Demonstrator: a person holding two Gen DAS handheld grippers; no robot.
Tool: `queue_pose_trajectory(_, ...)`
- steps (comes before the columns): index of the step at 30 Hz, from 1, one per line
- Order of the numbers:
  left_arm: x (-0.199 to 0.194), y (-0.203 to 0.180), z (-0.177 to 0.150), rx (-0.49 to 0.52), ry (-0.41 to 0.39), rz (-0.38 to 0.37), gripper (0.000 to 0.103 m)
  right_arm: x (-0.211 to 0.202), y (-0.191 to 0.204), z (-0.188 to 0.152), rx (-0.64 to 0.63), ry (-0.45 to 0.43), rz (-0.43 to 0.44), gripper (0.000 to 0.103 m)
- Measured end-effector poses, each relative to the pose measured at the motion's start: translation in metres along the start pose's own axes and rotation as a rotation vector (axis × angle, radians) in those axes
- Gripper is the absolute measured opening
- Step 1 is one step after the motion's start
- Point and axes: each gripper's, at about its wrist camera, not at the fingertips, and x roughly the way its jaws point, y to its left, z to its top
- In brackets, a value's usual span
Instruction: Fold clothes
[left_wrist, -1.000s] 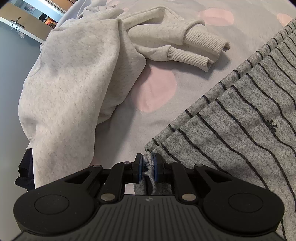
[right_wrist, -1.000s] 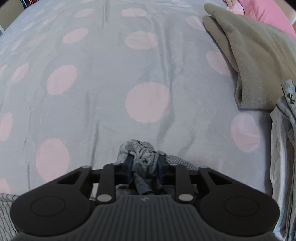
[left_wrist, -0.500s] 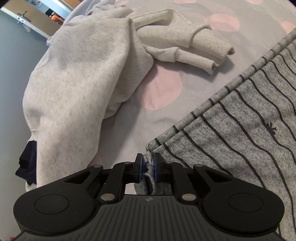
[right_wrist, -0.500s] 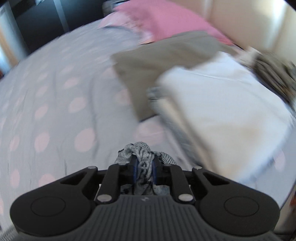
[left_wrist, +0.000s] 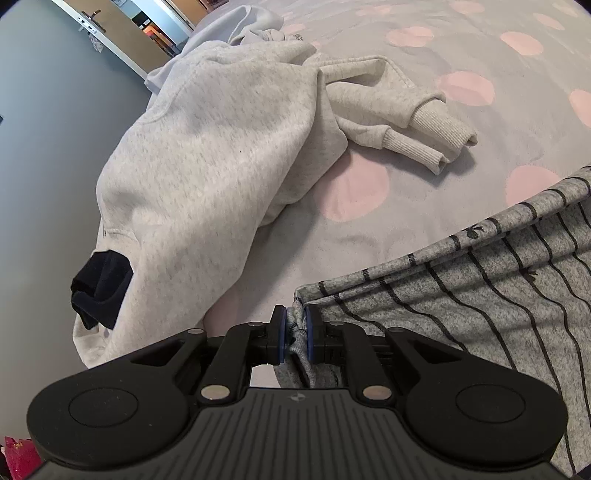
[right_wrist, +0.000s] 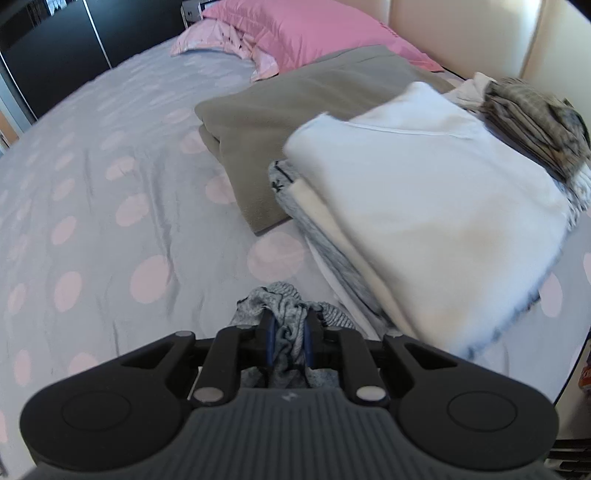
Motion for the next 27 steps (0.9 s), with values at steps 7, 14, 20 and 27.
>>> queue_pose_trajectory(7,0.018,0.003,0.024,-0.029,0.017,0.034,0.009,0.072,0.038,0.023,0.045,0.065,-0.013,0.016)
queue_pose_trajectory(14,0.046,-0.006,0.028,0.039,0.087,0.010,0.009,0.112,0.068,0.031,-0.041,0.096,0.059,0.029)
queue_pose_trajectory(20,0.056,-0.015,0.018,0.108,0.106,-0.001,0.009,0.074,0.044,0.042,-0.155,-0.035,0.162,0.048)
queue_pose_trajectory(27,0.058,-0.020,0.014,0.138,0.116,0.009,0.009,0.073,-0.010,0.023,-0.211,0.051,0.112,0.046)
